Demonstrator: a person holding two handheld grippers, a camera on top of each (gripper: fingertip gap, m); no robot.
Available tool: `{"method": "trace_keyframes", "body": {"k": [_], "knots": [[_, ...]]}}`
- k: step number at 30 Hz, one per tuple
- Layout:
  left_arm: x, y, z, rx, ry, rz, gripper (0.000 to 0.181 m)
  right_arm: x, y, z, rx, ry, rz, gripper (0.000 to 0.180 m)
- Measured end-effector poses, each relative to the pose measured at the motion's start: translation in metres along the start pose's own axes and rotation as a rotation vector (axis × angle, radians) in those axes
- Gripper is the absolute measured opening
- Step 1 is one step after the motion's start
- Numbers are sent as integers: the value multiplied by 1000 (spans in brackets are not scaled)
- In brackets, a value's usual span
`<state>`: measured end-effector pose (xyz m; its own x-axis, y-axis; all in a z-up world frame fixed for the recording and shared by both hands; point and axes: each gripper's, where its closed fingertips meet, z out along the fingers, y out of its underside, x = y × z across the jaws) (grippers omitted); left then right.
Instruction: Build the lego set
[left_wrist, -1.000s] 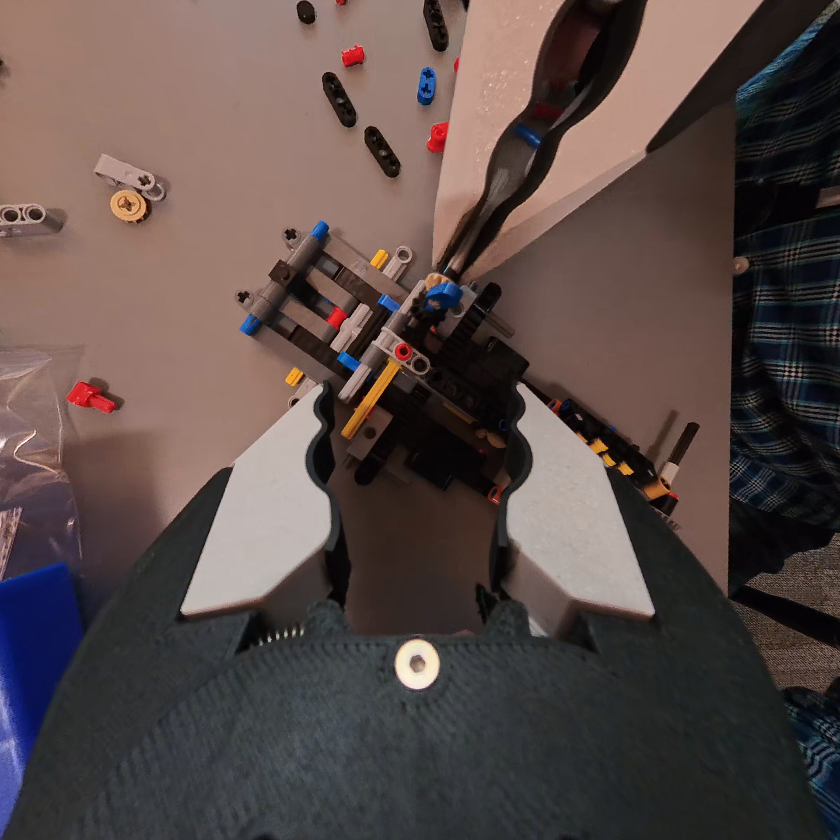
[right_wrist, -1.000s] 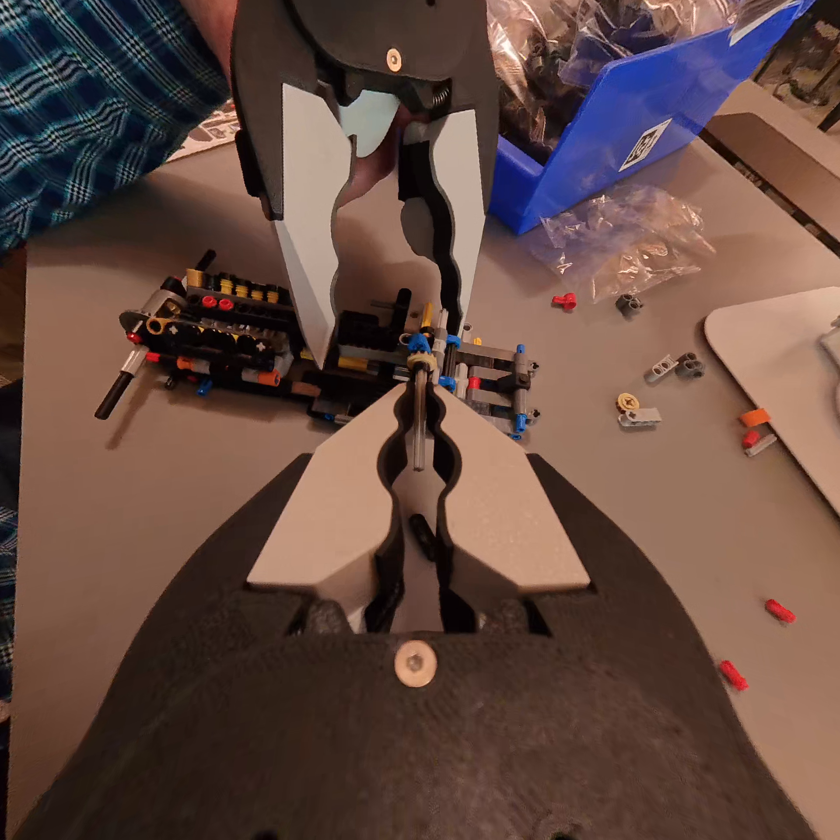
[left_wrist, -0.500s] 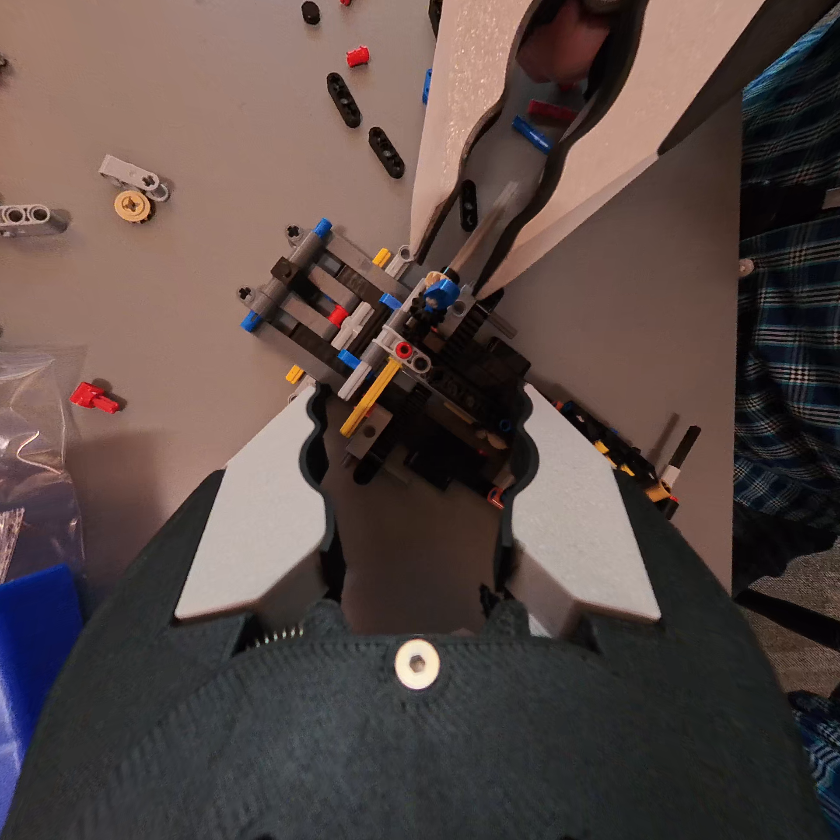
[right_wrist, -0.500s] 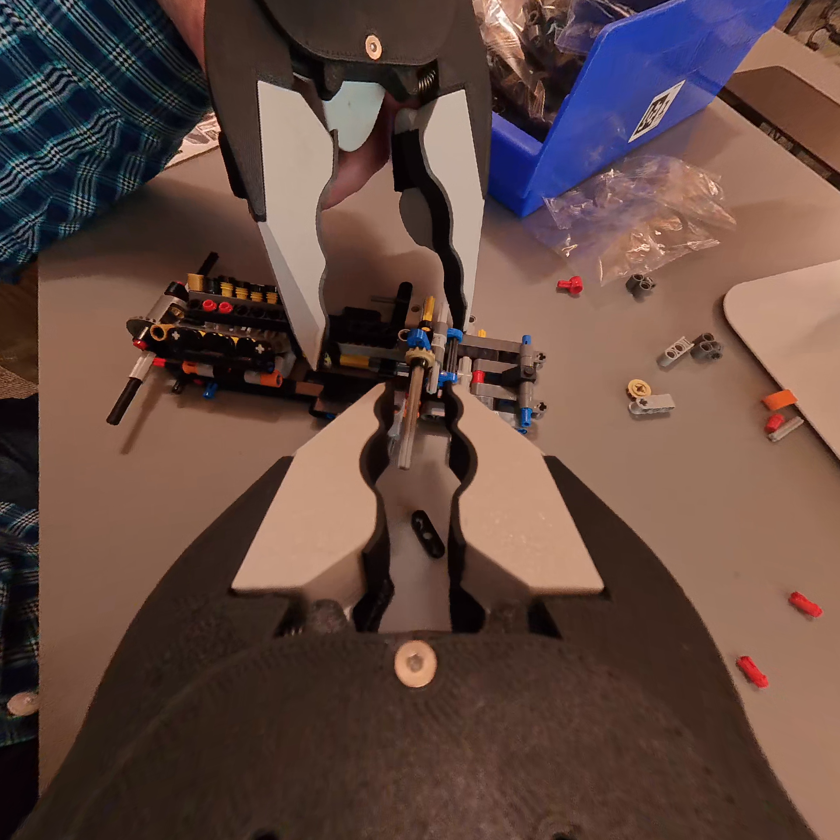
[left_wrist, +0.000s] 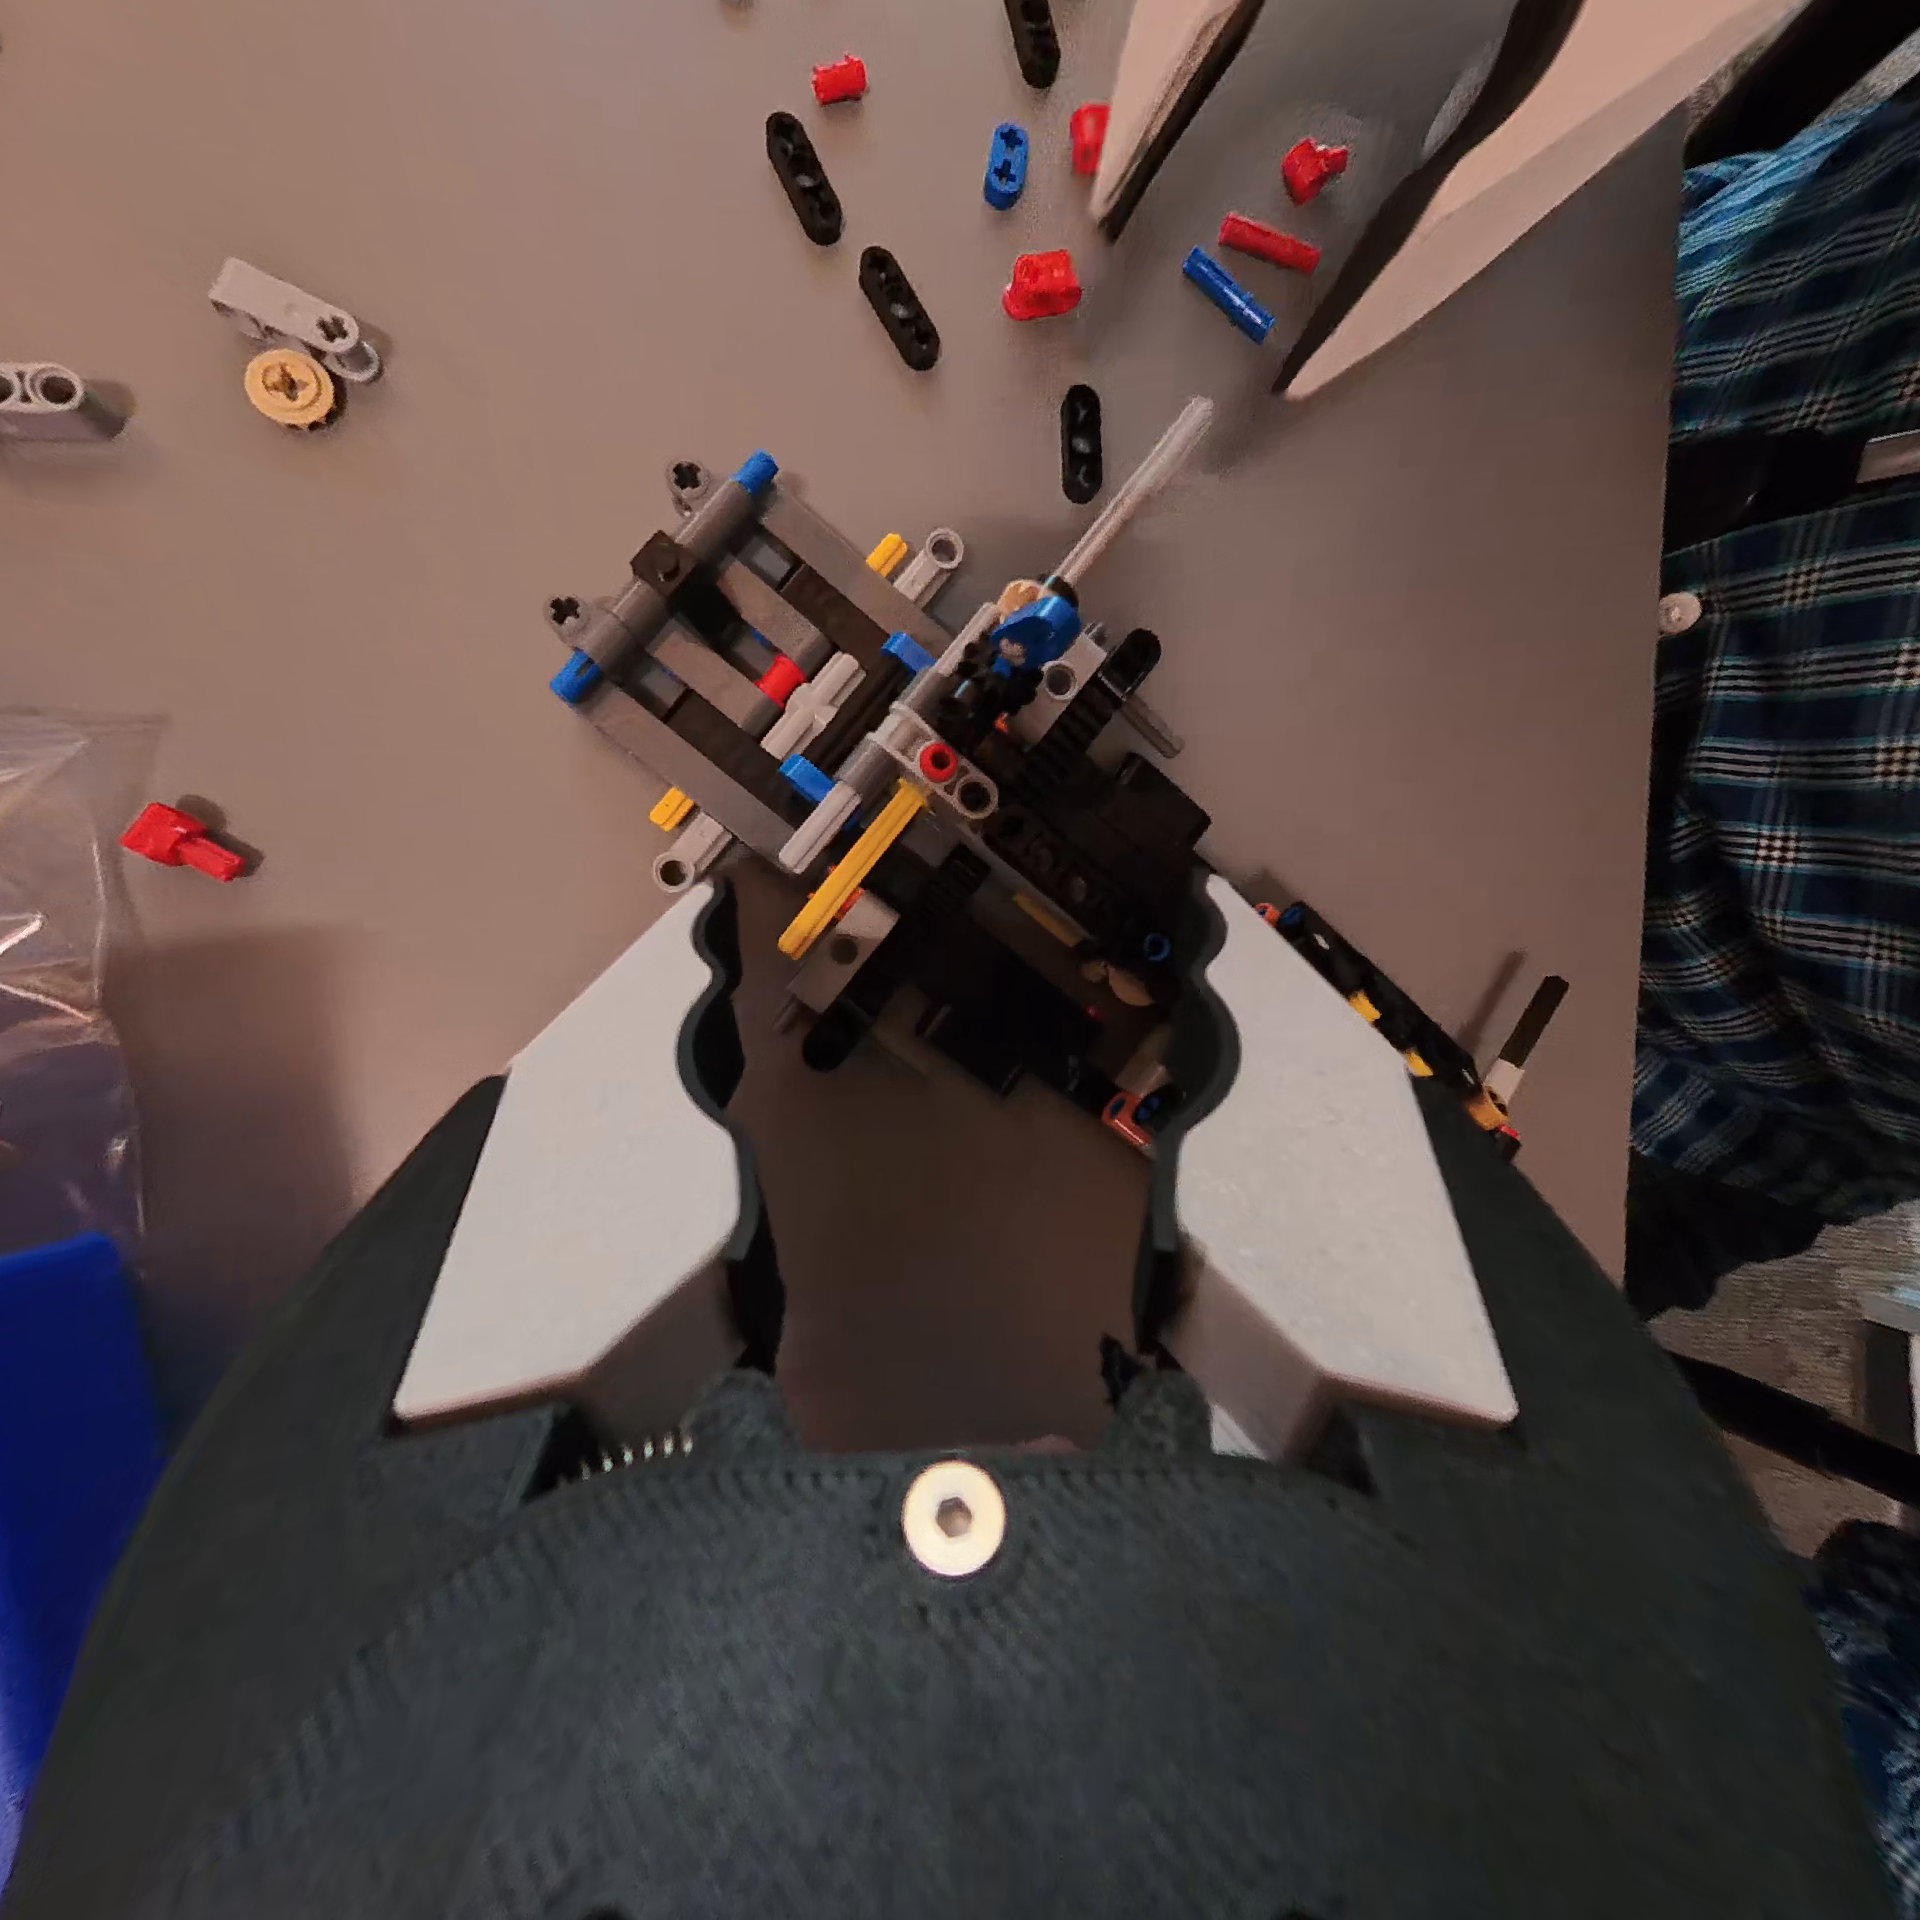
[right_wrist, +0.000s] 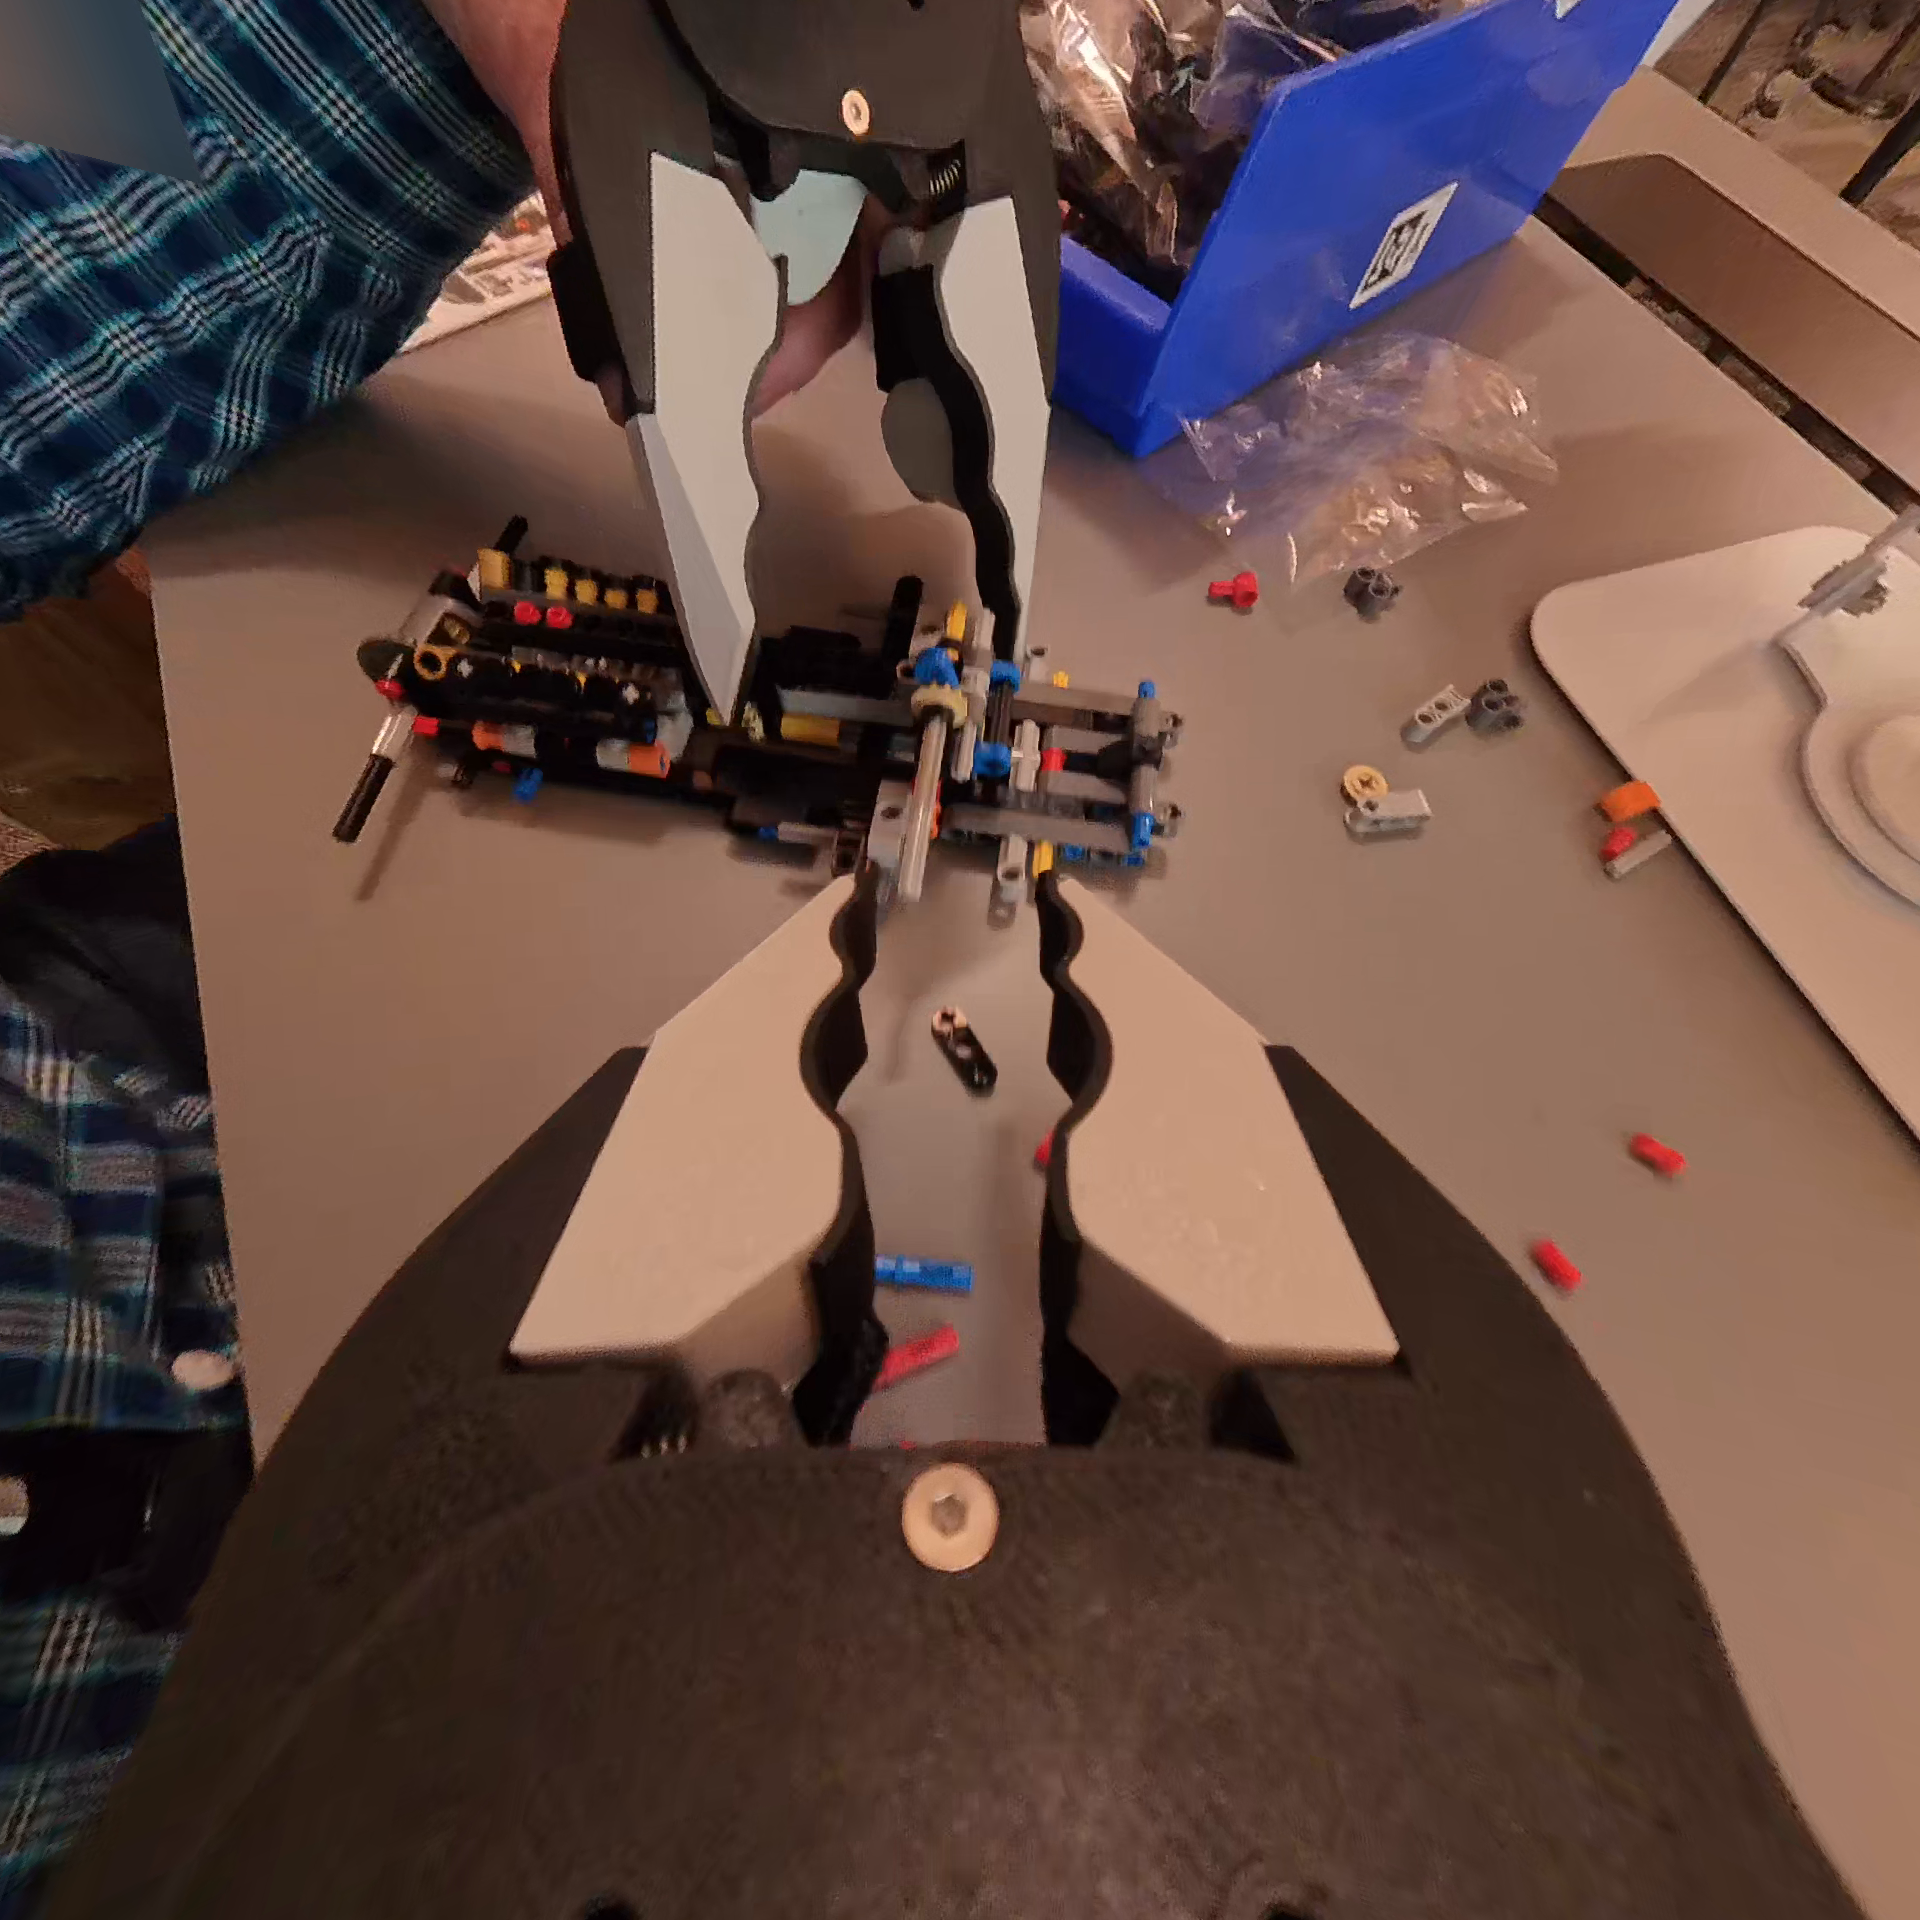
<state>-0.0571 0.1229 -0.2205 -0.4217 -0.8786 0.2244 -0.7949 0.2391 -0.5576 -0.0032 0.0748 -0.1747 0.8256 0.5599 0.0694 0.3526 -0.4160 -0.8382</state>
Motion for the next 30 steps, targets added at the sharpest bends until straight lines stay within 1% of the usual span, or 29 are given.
{"method": "trace_keyframes", "body": {"k": [4, 6, 9, 12, 18, 19, 20, 24, 28, 30], "knots": [[0, 0, 4, 0, -30, -41, 79, 10, 13, -30, -21, 47, 11, 29], [-3, -2, 5, 14, -58, -86, 74, 16, 23, -45, -43, 66, 25, 29], [-4, -5, 6, 45, -93, -154, 73, 21, 43, -59, -90, 66, 29, 28], [-5, -8, 7, 63, -137, -220, 73, 20, 52, -65, -95, 47, 28, 28], [-8, -14, 9, 132, -208, -356, 74, 12, 49, -66, -59, -15, -20, 28], [-7, -15, 9, 143, -209, -377, 77, 10, 47, -67, -50, -26, -33, 28], [-4, -16, 9, 145, -197, -389, 85, 8, 46, -68, -43, -35, -43, 29], [3, -6, 0, 109, -224, -410, 100, 1, 40, -72, -13, -80, -63, 29], [17, 8, -12, 98, -219, -441, 99, -10, 39, -75, -14, -131, -99, 29], [24, 16, -13, 79, -214, -463, 94, -12, 39, -76, -10, -143, -104, 28]]}}
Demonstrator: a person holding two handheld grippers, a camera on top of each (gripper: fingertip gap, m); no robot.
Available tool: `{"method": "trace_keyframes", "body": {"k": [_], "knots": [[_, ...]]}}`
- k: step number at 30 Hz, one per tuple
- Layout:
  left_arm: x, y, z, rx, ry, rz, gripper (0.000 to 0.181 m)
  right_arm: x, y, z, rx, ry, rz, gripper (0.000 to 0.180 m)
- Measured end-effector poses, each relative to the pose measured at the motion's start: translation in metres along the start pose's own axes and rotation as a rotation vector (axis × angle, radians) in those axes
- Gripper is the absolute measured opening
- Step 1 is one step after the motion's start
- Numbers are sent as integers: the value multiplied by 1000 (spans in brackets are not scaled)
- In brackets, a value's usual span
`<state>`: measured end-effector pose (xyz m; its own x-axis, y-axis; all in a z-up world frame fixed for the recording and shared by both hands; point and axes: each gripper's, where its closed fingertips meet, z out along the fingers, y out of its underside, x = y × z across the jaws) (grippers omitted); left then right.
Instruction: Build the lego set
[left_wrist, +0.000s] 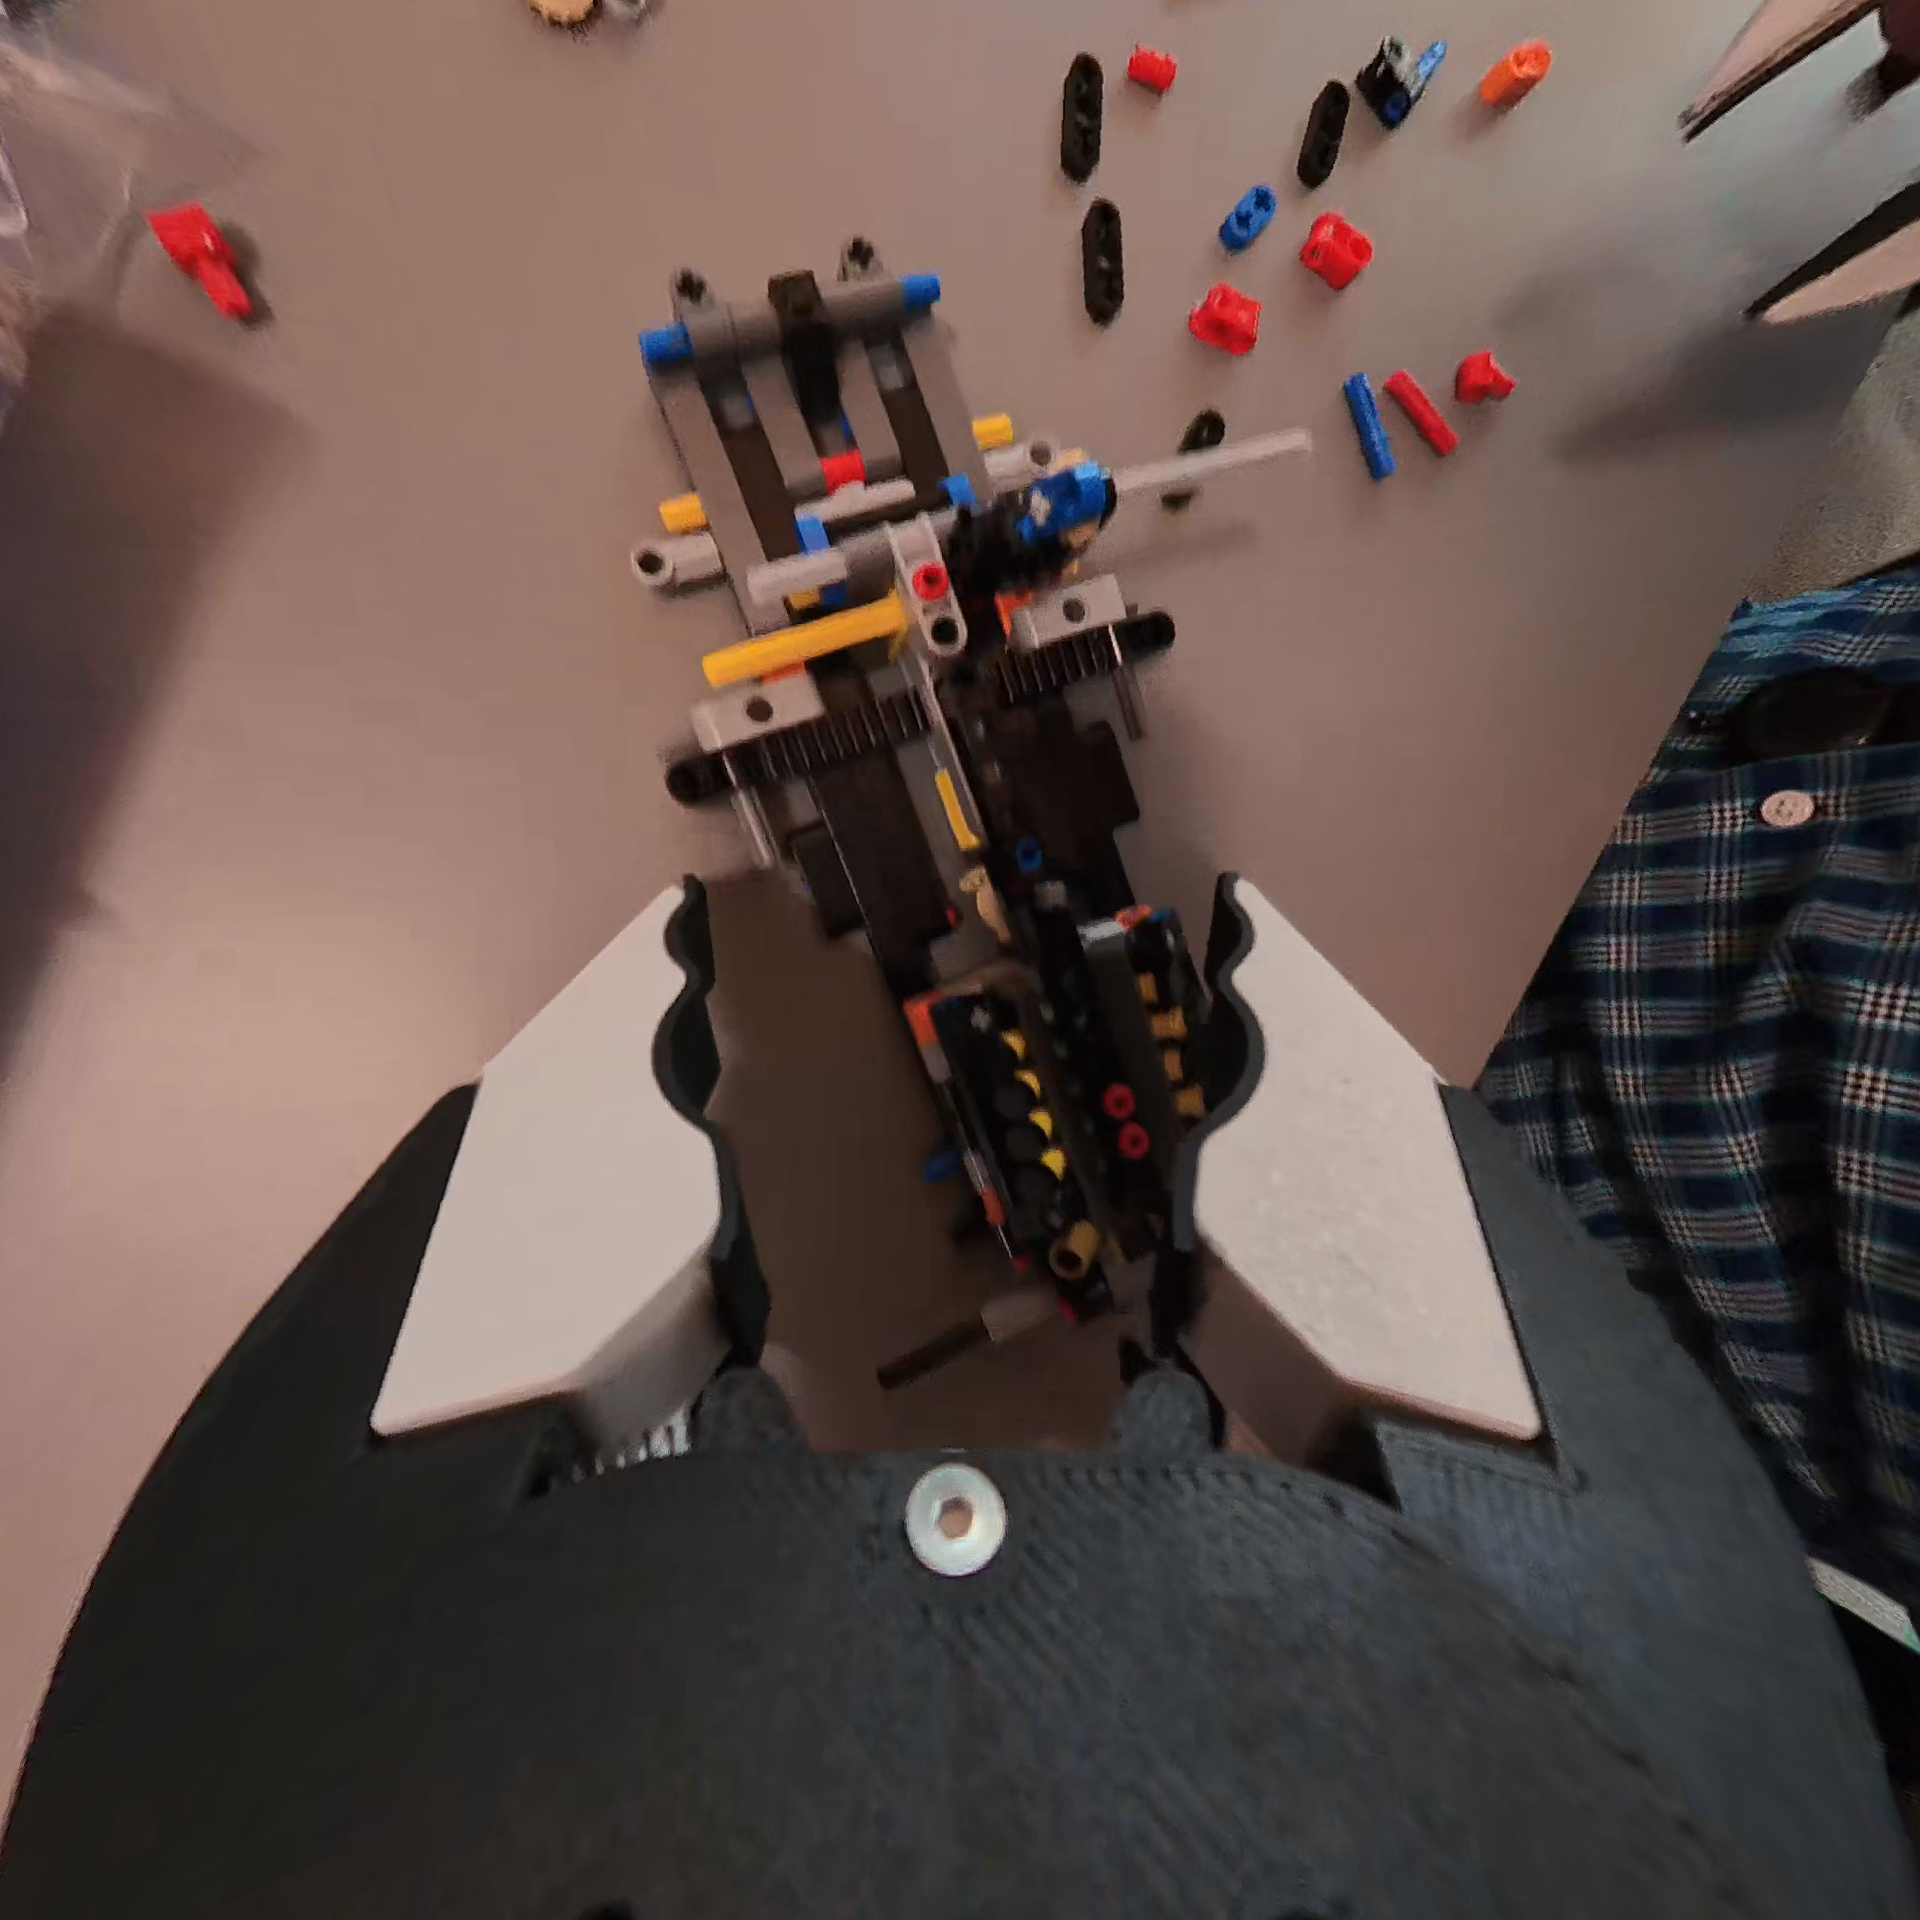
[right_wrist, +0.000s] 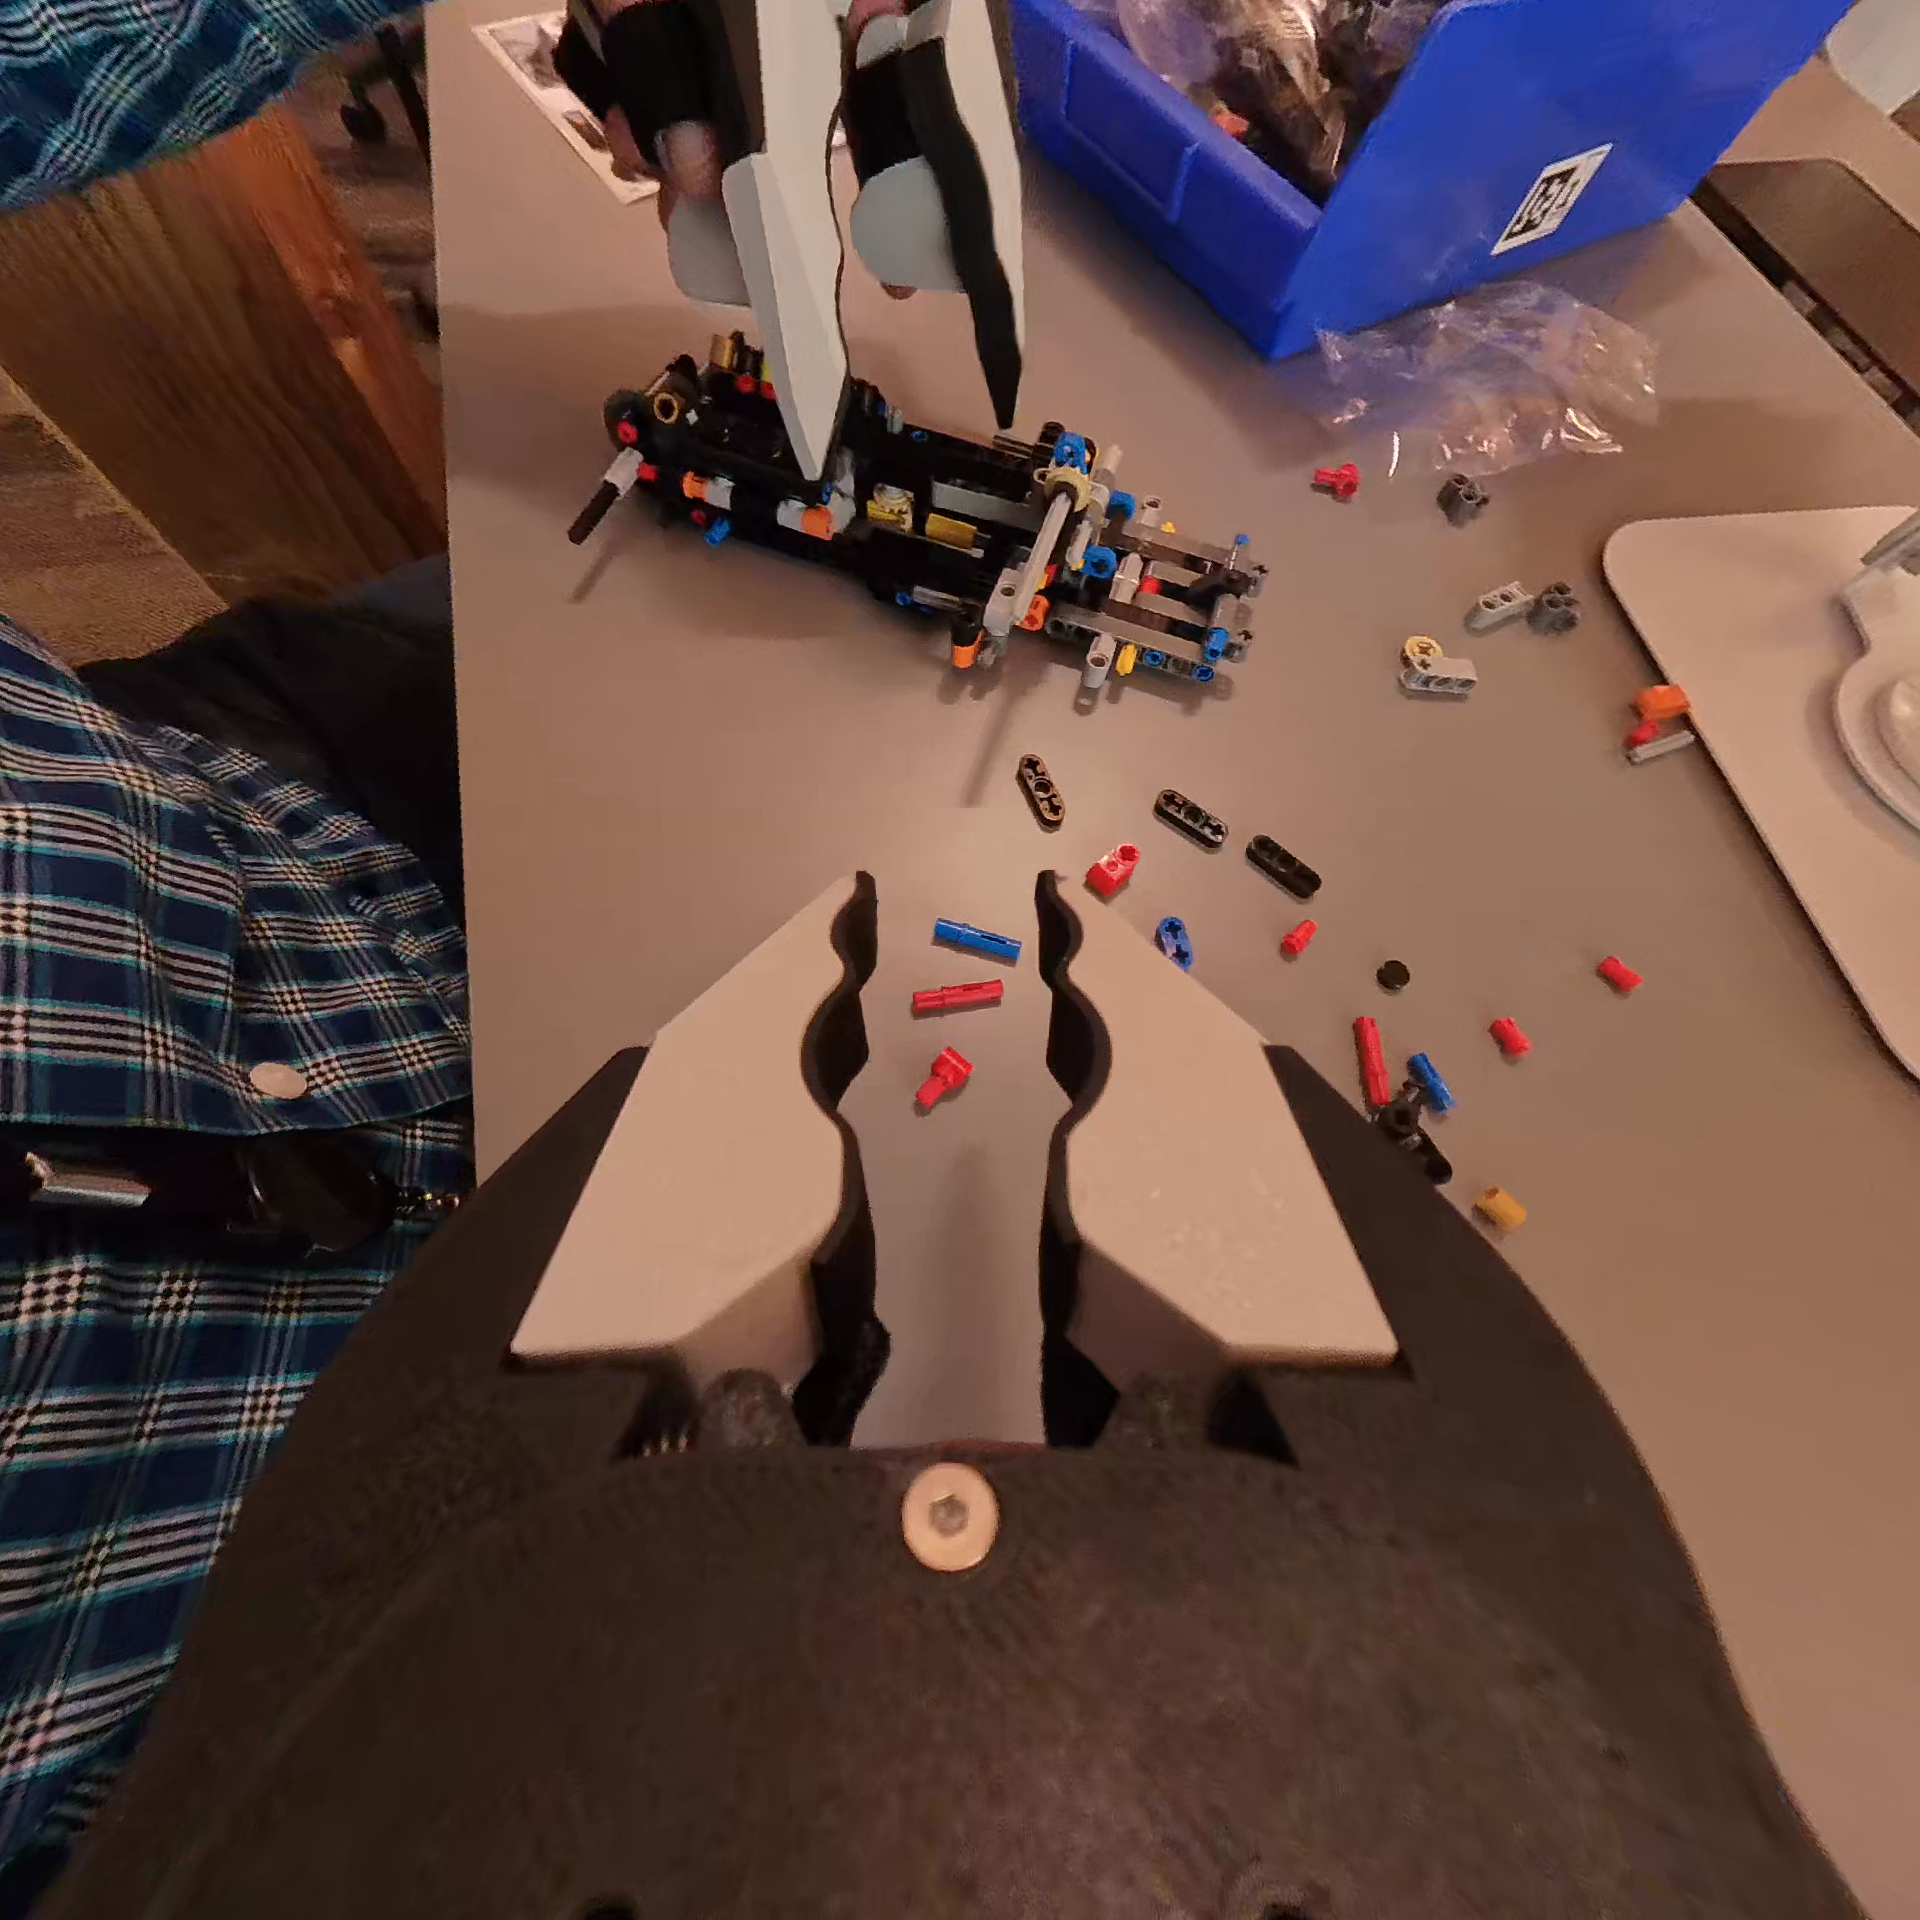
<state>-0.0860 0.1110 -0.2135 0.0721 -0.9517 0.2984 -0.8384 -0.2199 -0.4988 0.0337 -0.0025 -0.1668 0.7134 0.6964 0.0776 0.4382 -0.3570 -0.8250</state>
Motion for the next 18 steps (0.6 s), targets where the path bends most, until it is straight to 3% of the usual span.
{"method": "trace_keyframes", "body": {"k": [5, 10, 18], "knots": [[8, 11, 3, -34, 4, -30, 82, -9, -2, 10, -10, -64, 29, 27], [7, 3, 8, 72, -40, -133, 70, -14, -7, 18, -21, -80, 8, 27], [10, -4, 11, 205, -104, -246, 80, -13, -17, 24, -9, -96, 20, 28]]}}
